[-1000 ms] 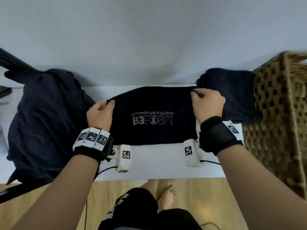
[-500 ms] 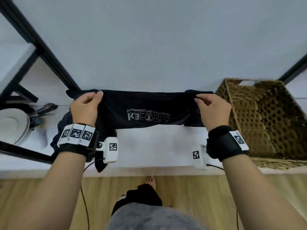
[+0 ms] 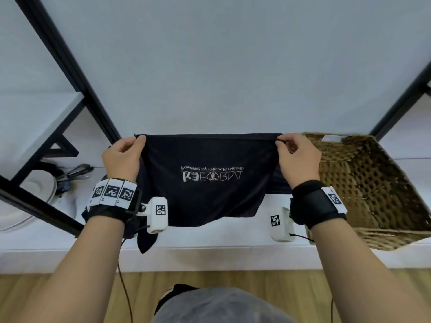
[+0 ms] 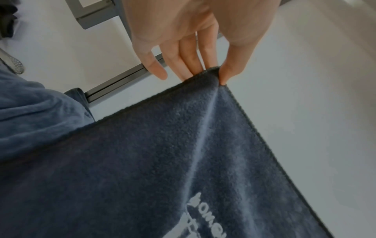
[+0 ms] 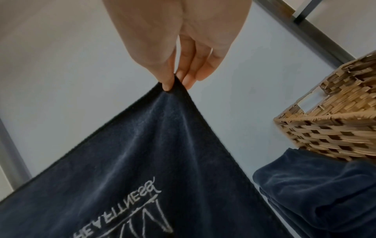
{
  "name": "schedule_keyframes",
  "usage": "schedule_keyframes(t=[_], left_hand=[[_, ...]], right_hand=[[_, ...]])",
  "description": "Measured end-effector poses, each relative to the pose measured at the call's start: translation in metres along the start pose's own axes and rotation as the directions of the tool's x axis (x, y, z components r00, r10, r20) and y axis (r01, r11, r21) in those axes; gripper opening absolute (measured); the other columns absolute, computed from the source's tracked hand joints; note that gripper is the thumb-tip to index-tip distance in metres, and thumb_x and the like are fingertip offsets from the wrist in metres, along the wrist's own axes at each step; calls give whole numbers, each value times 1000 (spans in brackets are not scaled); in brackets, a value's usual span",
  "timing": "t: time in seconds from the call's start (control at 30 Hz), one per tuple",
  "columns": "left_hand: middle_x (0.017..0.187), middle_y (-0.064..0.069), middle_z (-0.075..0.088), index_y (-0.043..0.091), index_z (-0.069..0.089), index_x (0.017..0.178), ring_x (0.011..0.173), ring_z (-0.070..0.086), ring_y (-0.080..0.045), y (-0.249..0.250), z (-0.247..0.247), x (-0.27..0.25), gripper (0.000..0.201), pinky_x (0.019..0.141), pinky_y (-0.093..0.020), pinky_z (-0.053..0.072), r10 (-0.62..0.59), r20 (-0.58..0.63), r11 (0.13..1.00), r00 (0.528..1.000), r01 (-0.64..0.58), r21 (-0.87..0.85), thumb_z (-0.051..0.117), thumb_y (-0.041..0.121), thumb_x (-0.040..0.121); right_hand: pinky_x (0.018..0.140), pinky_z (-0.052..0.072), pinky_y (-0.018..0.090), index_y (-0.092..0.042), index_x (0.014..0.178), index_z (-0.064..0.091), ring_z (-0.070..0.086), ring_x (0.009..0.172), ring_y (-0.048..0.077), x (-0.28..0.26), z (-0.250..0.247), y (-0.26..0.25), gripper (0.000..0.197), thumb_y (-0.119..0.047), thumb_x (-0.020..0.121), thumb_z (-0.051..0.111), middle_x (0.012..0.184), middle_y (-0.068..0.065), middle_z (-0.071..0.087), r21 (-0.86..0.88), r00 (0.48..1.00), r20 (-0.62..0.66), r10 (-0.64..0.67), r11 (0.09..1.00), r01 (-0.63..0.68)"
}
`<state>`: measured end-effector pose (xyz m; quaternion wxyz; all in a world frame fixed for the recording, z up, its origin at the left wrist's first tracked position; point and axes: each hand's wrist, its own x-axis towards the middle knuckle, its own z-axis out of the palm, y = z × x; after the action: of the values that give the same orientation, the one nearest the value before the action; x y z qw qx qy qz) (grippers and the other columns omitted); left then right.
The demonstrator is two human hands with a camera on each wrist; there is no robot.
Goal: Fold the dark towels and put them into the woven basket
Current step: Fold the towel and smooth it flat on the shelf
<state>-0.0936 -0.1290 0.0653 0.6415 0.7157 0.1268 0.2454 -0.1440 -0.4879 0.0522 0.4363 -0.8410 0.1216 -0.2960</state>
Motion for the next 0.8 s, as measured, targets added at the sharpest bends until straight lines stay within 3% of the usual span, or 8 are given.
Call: schedule_keyframes(t=[0.1, 0.17, 0.23, 0.33, 0.4, 0.53, 0.63, 0.8], left_hand=[[66, 26, 69, 39, 72, 61, 66, 63, 13, -7, -3, 6, 13, 60, 0, 42, -3, 10, 996, 1000, 2, 93, 81, 39, 69], [65, 31, 66, 40, 70, 61, 66, 61, 17, -13, -3, 11, 15, 58, 3, 40, -23, -7, 981, 1000, 24, 192, 83, 40, 67], [64, 30, 66, 37, 72, 68, 67, 61, 16, -19, 0, 17, 12, 64, 1, 42, -37, 1, 964, 999, 36, 264, 84, 40, 67], [70, 13, 70, 30, 70, 78, 60, 66, 2, -30, 11, 26, 14, 68, -19, 54, -72, 31, 958, 997, 61, 279, 83, 30, 72], [77, -3, 71, 21, 66, 88, 60, 71, -11, -37, 21, 34, 16, 64, -27, 59, -122, 89, 973, 989, 102, 207, 78, 14, 80], [92, -15, 66, 6, 63, 103, 79, 73, -25, -43, 39, 53, 13, 82, -36, 60, -238, 216, 960, 947, 195, 203, 60, -1, 92], [86, -9, 64, 6, 64, 91, 85, 72, -25, -38, 52, 67, 13, 88, -38, 57, -252, 225, 960, 941, 214, 182, 55, -3, 94], [83, -4, 73, 6, 70, 88, 79, 74, -16, -21, 64, 84, 14, 81, -26, 58, -187, 123, 974, 975, 168, 155, 57, 2, 87]], right_hand=[[74, 36, 0, -31, 112, 63, 54, 72, -7, 2, 7, 6, 26, -19, 89, 65, 78, -13, 57, 43, 999, 13, 42, 998, -43], [81, 41, 9, -27, 119, 66, 53, 71, -5, 4, 14, 10, 30, -19, 90, 65, 79, -14, 57, 8, 996, 56, 72, 997, -72], [91, 49, 28, -23, 108, 71, 57, 75, 3, 6, 24, 13, 19, -19, 91, 64, 88, -9, 64, -29, 993, 78, 93, 995, -91], [87, 58, 38, -25, 90, 70, 71, 73, 12, 20, 43, 20, 13, -14, 92, 63, 88, -1, 70, 119, 963, 110, 247, 958, -260], [88, 58, 41, -29, 83, 65, 73, 77, 13, 35, 56, 25, 20, -11, 92, 62, 87, -3, 71, 187, 932, 157, 328, 916, -354], [99, 51, 43, -32, 81, 62, 69, 99, 22, 63, 77, 34, 17, -17, 89, 63, 104, 0, 71, 112, 906, 218, 362, 913, -392], [99, 51, 43, -33, 81, 64, 67, 103, 22, 80, 85, 33, 17, -17, 88, 63, 105, -1, 70, 130, 910, 221, 350, 915, -383], [95, 54, 39, -34, 83, 68, 66, 98, 10, 91, 89, 20, 15, -19, 87, 65, 97, -13, 71, 214, 938, 165, 305, 917, -336]])
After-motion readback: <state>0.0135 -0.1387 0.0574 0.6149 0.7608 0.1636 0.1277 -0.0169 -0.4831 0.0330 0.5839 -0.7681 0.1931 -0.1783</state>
